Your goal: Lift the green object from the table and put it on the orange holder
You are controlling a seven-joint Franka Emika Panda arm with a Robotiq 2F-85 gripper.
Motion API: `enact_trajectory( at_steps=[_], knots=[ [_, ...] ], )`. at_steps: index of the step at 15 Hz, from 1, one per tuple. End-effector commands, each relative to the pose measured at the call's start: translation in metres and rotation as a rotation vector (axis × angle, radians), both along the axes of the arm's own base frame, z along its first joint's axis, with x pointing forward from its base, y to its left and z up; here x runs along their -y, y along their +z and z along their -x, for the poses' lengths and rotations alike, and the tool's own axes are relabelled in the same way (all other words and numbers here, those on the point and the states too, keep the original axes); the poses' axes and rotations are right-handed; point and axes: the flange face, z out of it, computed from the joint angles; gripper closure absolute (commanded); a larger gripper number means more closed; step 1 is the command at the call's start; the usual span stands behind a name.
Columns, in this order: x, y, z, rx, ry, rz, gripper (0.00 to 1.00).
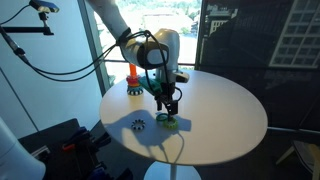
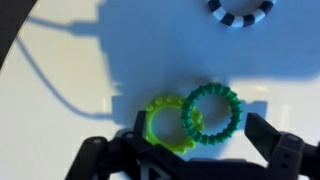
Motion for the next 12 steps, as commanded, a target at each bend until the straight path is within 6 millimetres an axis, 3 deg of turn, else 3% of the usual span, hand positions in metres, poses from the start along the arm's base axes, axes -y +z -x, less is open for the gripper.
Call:
enact_trajectory(
  at_steps=[1, 12],
  knots=[
    [-0.008, 0.006, 0.000, -0.001, 0.015, 0.029, 0.00],
    [-0.019, -0.009, 0.002, -0.011, 0.044, 0.077, 0.00]
  ],
)
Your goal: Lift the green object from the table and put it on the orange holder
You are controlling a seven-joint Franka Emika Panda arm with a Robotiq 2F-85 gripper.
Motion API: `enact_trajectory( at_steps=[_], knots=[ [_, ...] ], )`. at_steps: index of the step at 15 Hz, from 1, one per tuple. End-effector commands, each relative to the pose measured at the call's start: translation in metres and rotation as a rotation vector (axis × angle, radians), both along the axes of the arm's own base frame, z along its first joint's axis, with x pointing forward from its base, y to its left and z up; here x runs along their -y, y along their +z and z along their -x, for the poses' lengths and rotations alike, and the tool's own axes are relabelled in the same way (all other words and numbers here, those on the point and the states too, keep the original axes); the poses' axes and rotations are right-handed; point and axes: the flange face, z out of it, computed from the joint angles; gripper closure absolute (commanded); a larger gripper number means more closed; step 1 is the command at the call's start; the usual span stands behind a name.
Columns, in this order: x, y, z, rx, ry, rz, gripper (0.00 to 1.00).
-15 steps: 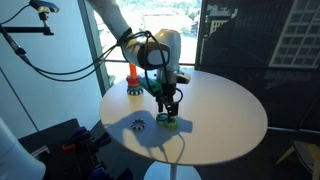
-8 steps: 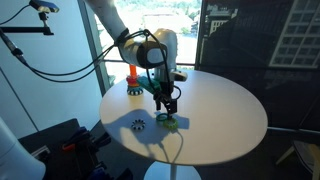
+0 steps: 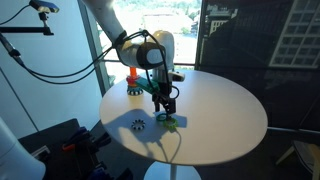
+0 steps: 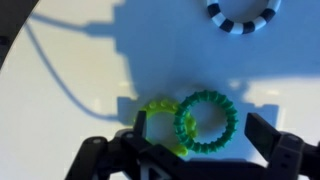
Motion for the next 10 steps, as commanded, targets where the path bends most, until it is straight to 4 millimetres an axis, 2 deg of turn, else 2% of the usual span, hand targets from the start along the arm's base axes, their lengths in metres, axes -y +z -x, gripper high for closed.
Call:
enact_trajectory(
  at_steps=[1, 10],
  knots=[
    [-0.0023, -0.0034, 0.0006, 0.005, -0.004, 0.019, 0.00],
    [-0.0069, -0.0125, -0.0006, 0.000, 0.006, 0.034, 0.00]
  ],
)
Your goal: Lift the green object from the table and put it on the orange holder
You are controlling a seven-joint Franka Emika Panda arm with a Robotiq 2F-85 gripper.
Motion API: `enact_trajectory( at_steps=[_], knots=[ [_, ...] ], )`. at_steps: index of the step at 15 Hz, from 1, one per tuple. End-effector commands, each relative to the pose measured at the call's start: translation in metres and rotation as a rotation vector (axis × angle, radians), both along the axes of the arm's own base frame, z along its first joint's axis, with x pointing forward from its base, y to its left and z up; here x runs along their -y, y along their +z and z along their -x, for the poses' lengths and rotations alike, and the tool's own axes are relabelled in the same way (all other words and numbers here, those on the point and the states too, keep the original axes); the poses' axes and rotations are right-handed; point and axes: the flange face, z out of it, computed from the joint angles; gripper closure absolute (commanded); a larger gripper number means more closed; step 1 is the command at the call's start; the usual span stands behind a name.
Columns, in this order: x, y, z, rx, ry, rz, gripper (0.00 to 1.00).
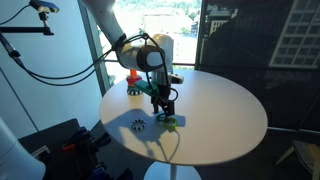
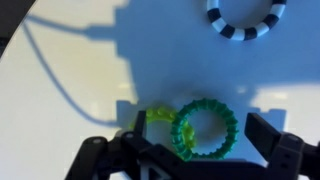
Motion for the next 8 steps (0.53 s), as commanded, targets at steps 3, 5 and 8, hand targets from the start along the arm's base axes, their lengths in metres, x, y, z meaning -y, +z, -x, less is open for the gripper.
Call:
enact_trajectory(
  at_steps=[3, 5, 8],
  knots=[
    [-0.0040, -0.0038, -0.0044, 0.026, 0.002, 0.029, 0.00],
    [-0.0047, -0.0042, -0.0060, 0.037, 0.004, 0.033, 0.00],
    [-0.0048, -0.0038, -0.0088, 0.055, 0.004, 0.037, 0.00]
  ],
)
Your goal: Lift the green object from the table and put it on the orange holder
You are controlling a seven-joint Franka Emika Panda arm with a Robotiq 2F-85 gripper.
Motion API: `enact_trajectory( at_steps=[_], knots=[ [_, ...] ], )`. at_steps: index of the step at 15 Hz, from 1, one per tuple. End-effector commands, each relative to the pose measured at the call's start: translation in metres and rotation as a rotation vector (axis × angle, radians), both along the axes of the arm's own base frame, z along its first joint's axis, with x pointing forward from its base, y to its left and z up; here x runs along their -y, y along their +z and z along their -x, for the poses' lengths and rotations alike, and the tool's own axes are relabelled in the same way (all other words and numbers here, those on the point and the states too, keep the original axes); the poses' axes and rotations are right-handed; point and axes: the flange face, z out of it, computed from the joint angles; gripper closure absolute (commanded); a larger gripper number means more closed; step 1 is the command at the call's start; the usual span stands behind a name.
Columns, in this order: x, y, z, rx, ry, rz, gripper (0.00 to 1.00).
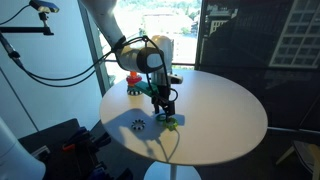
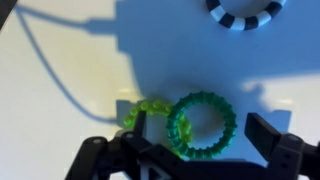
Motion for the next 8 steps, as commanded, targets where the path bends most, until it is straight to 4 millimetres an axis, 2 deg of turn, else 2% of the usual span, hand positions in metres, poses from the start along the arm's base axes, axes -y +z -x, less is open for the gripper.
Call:
enact_trajectory(
  at_steps=[1, 3, 4, 5, 8],
  knots=[
    [0.0004, 0.0010, -0.0062, 0.031, -0.007, 0.025, 0.00],
    [0.0011, 0.0002, -0.0071, 0.040, -0.009, 0.028, 0.00],
    [0.0014, -0.0003, -0.0073, 0.043, -0.010, 0.030, 0.15],
    [0.0017, -0.0006, -0.0075, 0.044, -0.011, 0.031, 0.26],
    [0.0020, -0.0020, -0.0078, 0.044, -0.014, 0.032, 0.51]
  ],
)
